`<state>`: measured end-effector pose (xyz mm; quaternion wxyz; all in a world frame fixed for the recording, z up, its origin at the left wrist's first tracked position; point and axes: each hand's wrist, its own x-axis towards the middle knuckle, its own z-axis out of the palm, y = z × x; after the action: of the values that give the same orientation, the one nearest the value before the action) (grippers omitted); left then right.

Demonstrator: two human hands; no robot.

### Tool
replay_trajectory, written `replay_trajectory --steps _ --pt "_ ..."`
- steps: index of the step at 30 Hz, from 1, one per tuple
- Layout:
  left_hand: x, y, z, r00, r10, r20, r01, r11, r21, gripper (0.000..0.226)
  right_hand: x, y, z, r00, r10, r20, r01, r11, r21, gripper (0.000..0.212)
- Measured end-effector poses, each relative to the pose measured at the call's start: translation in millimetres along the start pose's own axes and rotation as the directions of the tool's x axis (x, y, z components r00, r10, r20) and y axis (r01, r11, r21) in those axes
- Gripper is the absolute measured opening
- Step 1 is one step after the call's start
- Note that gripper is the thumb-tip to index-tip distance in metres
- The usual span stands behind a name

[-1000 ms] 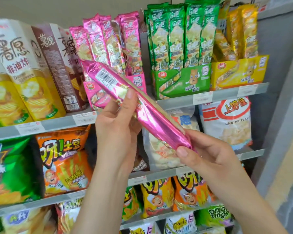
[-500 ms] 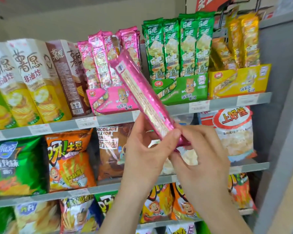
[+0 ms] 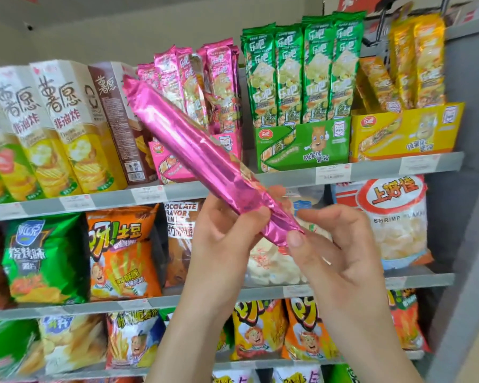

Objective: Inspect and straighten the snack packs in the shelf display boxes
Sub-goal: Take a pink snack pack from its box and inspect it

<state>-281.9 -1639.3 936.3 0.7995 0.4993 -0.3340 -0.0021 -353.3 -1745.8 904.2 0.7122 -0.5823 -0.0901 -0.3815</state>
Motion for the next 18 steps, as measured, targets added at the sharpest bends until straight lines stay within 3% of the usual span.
replay_trajectory --steps 3,7,12,18 --pt "4.2 1.4 -2.5 0.999 -0.038 -0.021 0.038 0.999 -0.010 0.040 3.5 -2.4 -6.5 0.994 0.091 0.065 -0.087 0.994 -0.061 0.028" --pt "13.4 5.0 -6.4 0.991 0.071 -0.111 -0.047 0.977 0.209 0.043 0.6 3.7 -6.5 0.999 -0.005 -0.044 -0.004 0.983 -0.183 0.029" --pt "24.2 9.7 -8.0 0.988 0.069 -0.139 -0.060 0.996 0.066 0.022 -2.7 17.2 -3.9 0.986 -0.160 -0.047 0.133 0.923 -0.362 0.052" --pt "29.7 12.5 -12.7 0.991 0.073 -0.114 -0.064 0.995 0.074 0.026 4.2 24.2 -1.1 0.993 -0.094 0.068 0.115 0.879 -0.462 0.053"
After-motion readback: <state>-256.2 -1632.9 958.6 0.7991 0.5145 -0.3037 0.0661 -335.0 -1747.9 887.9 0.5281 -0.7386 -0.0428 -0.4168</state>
